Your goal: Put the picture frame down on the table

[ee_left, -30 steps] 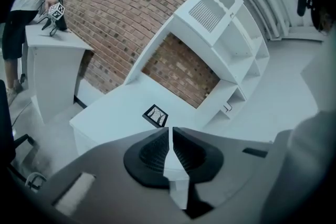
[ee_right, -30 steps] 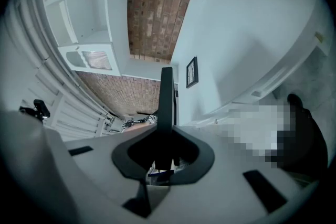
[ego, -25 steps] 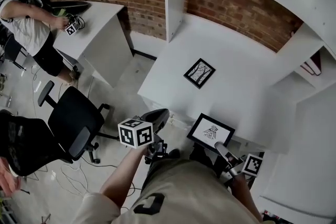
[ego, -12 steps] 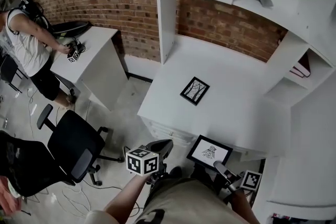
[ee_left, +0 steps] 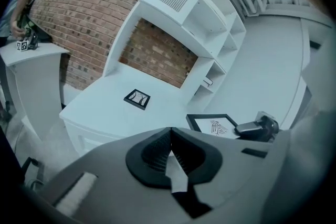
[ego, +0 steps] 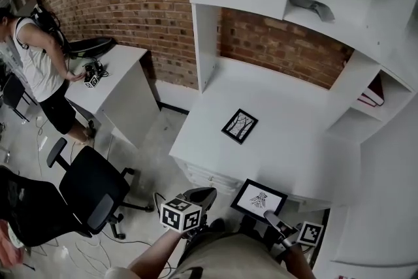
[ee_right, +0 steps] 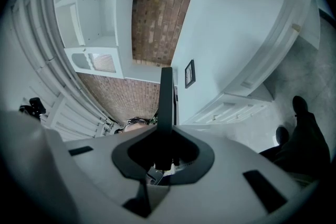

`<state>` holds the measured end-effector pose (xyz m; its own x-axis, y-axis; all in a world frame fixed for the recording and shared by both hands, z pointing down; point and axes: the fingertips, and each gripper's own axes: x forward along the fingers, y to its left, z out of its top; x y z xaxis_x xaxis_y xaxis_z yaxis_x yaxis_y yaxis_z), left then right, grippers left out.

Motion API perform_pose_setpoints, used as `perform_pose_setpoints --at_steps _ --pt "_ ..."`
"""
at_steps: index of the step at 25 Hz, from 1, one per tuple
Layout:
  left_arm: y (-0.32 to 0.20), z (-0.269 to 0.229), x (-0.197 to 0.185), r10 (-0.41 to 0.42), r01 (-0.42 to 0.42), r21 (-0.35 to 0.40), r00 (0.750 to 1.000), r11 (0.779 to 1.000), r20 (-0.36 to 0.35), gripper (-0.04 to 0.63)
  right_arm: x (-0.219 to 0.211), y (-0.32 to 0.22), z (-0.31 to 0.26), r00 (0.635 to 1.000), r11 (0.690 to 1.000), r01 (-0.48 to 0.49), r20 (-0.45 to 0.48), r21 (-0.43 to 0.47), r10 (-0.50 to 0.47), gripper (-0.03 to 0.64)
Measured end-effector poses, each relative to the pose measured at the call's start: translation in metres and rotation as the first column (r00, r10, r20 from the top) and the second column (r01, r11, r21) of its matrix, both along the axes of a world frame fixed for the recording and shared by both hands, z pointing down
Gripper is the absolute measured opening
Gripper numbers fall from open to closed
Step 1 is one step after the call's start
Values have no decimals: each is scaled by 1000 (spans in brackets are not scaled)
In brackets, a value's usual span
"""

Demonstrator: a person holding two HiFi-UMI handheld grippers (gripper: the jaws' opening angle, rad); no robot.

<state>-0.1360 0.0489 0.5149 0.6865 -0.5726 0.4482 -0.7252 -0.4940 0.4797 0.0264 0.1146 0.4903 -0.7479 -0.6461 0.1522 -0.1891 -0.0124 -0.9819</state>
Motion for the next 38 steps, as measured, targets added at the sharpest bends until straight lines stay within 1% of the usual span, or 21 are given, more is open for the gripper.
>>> perform_pose_setpoints --at_steps 2,5,10,13,18,25,30,38 --pt "-6 -5 5 -7 7 27 1000 1000 19 5 8 -3 -2 1000 1000 -14 14 -1 14 35" --pt "-11 -12 14 -15 14 51 1000 999 18 3 20 -5 -1 999 999 -37 23 6 37 35" --pt "-12 -20 11 -52 49 73 998 996 36 5 24 -13 -2 999 999 -25 25 35 24 35" --pt "-10 -19 18 -67 64 63 997 996 33 5 30 -21 -7 999 998 -16 36 53 15 35" --pt "-9 -14 28 -78 77 36 996 996 43 5 38 -31 -8 999 998 1 52 56 -4 35" --pt "-23 -23 43 -95 92 59 994 994 51 5 54 -48 -11 998 997 8 64 82 -13 35" --pt "-35 -24 47 -125 121 57 988 991 93 5 63 -65 -15 998 995 12 65 98 -19 35" --pt "-53 -25 57 -162 157 60 982 986 92 5 73 -94 -18 996 993 27 78 116 -36 35"
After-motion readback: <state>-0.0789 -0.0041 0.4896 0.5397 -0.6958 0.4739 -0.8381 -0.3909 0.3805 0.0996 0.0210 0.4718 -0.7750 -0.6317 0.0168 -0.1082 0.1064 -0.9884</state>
